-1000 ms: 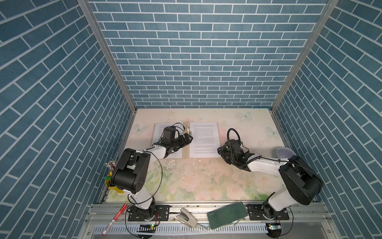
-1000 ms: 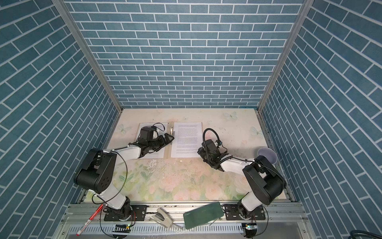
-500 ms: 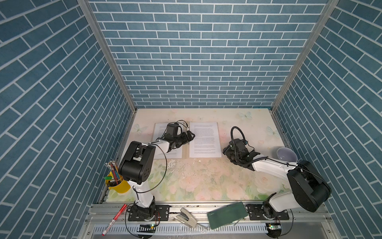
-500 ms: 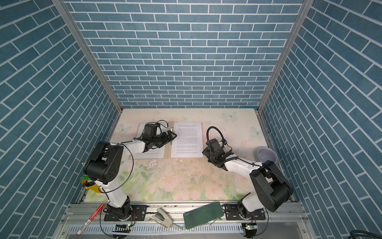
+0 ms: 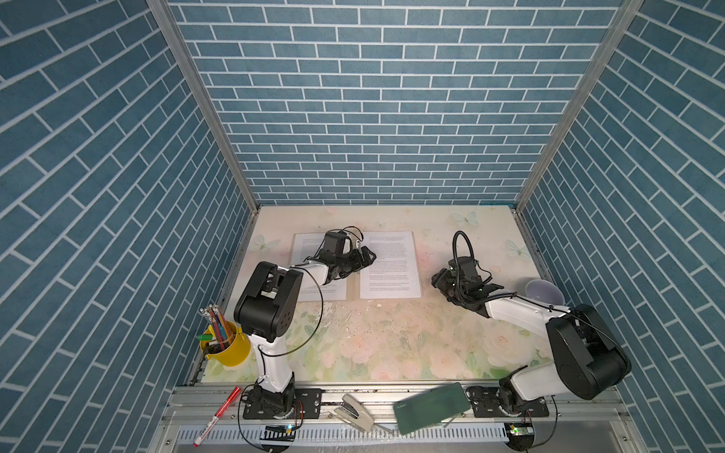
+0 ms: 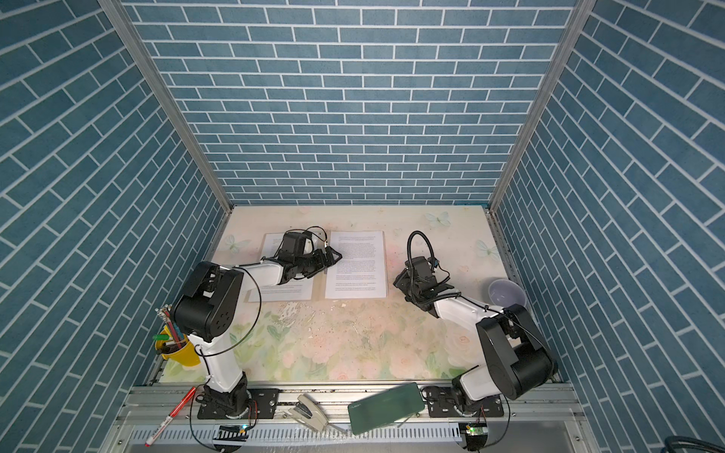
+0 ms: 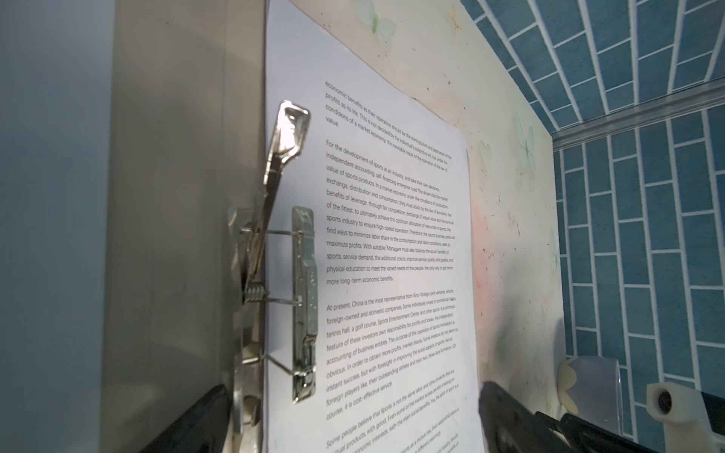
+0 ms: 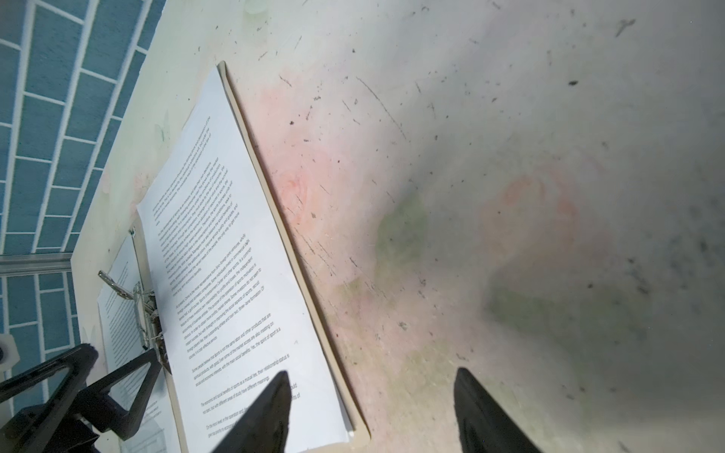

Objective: Put the files into the folder

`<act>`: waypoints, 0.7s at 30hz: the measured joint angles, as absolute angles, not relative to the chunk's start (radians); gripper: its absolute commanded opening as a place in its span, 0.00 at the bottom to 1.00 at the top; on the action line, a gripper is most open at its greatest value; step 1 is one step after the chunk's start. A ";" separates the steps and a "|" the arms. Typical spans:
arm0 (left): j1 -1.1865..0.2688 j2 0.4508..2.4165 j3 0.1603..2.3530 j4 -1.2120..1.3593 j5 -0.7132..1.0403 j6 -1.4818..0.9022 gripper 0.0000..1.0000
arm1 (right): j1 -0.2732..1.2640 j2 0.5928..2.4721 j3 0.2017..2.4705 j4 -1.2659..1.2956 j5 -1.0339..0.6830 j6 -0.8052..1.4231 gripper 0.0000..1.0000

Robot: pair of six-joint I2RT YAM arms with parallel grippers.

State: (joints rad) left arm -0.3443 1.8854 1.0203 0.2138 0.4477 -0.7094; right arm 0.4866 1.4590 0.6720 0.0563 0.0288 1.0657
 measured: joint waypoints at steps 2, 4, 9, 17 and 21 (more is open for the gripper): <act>-0.355 1.890 1.023 0.212 0.446 -0.709 1.00 | 0.464 1.470 0.672 0.064 0.008 1.040 0.66; -0.366 1.894 1.029 0.211 0.445 -0.709 1.00 | 0.433 1.489 0.672 0.068 -0.019 1.011 0.67; -0.394 1.903 1.042 0.207 0.440 -0.711 1.00 | 0.364 1.531 0.673 0.067 -0.067 0.937 0.67; -0.458 1.927 1.067 0.220 0.435 -0.730 1.00 | 0.299 1.559 0.692 0.066 -0.130 0.846 0.68; -0.492 1.929 1.068 0.226 0.431 -0.748 1.00 | 0.278 1.562 0.705 0.062 -0.142 0.814 0.68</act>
State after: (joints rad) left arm -0.4919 1.9285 1.0676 0.2260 0.4313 -0.7479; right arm 0.2779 1.5620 0.7048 0.0620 -0.1425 0.8139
